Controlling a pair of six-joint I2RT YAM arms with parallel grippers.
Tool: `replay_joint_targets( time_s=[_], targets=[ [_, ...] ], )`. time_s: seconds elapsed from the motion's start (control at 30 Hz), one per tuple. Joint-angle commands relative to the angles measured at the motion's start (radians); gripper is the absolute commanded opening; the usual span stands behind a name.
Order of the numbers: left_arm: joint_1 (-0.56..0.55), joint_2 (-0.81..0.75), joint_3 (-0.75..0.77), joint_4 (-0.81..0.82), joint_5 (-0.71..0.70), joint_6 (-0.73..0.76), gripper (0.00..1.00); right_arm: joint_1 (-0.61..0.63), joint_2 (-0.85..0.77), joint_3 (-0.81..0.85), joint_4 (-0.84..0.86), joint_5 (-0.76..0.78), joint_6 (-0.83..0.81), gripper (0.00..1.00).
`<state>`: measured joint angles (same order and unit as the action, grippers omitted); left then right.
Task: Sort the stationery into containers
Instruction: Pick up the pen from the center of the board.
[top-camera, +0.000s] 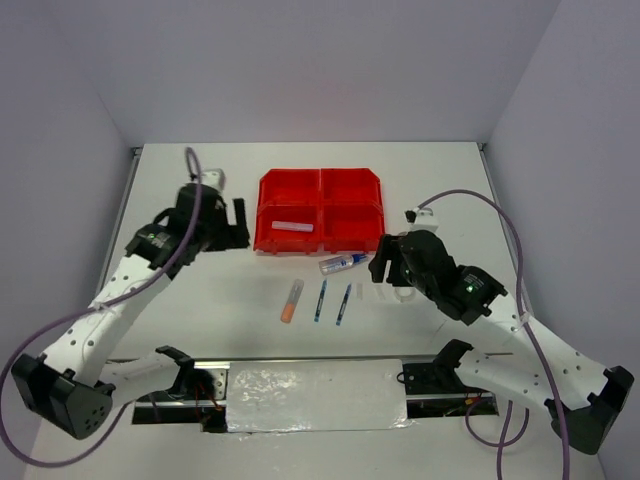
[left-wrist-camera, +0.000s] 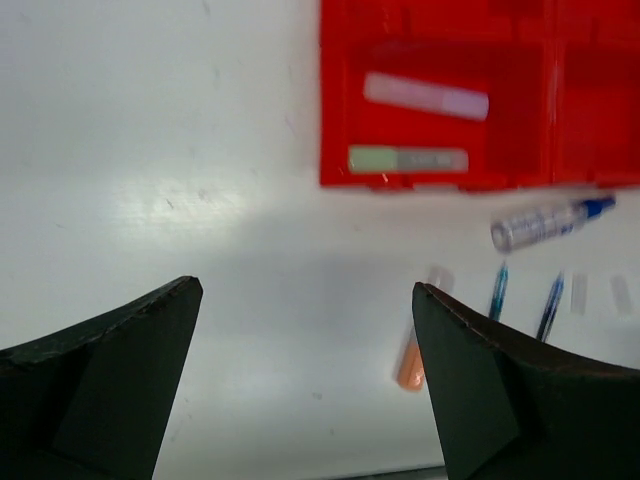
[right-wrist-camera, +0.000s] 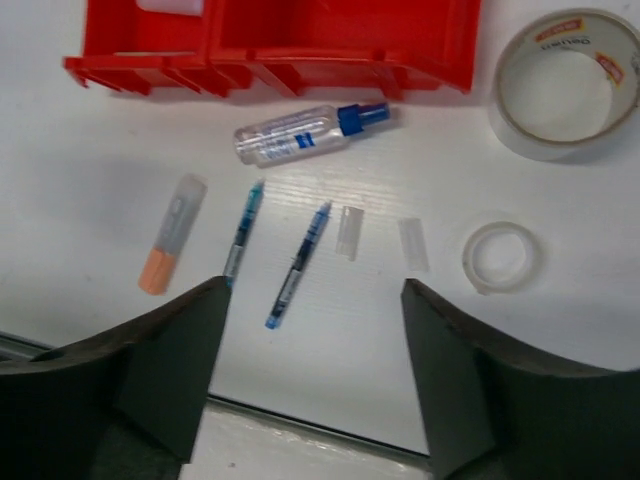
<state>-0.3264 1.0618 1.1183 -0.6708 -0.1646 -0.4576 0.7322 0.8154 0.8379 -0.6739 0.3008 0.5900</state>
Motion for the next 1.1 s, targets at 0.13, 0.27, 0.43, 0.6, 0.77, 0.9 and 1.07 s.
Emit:
replay_joint_targets(
  time_s=[0.13, 0.27, 0.43, 0.6, 0.77, 0.9, 1.07],
  targets=[
    [-0.384, 0.122, 0.092, -0.084, -0.181, -0.235, 0.99, -0.011, -0.021, -0.060, -0.003, -0.012, 0.047, 0.72],
    [-0.555, 0.142, 0.063, 0.015, -0.222, -0.320, 0.99, -0.014, -0.045, -0.069, -0.015, -0.003, 0.041, 0.73],
    [-0.675, 0.299, 0.058, 0.066, -0.256, -0.385, 0.99, -0.027, -0.041, -0.033, -0.062, 0.029, 0.028, 0.72],
    [-0.770, 0.490, 0.080, 0.123, -0.320, -0.368, 0.88, -0.037, -0.061, -0.003, -0.081, 0.008, 0.007, 0.63],
    [-0.775, 0.582, 0.046, 0.191, -0.328, -0.375, 0.77, -0.040, -0.113, -0.017, -0.085, -0.015, -0.005, 0.63],
    [-0.774, 0.662, 0.072, 0.200, -0.322, -0.365, 0.69, -0.040, -0.136, -0.013, -0.096, -0.031, -0.016, 0.63],
    [-0.766, 0.698, 0.057, 0.221, -0.316, -0.369, 0.64, -0.040, -0.153, -0.005, -0.096, -0.045, -0.030, 0.63]
  ],
)
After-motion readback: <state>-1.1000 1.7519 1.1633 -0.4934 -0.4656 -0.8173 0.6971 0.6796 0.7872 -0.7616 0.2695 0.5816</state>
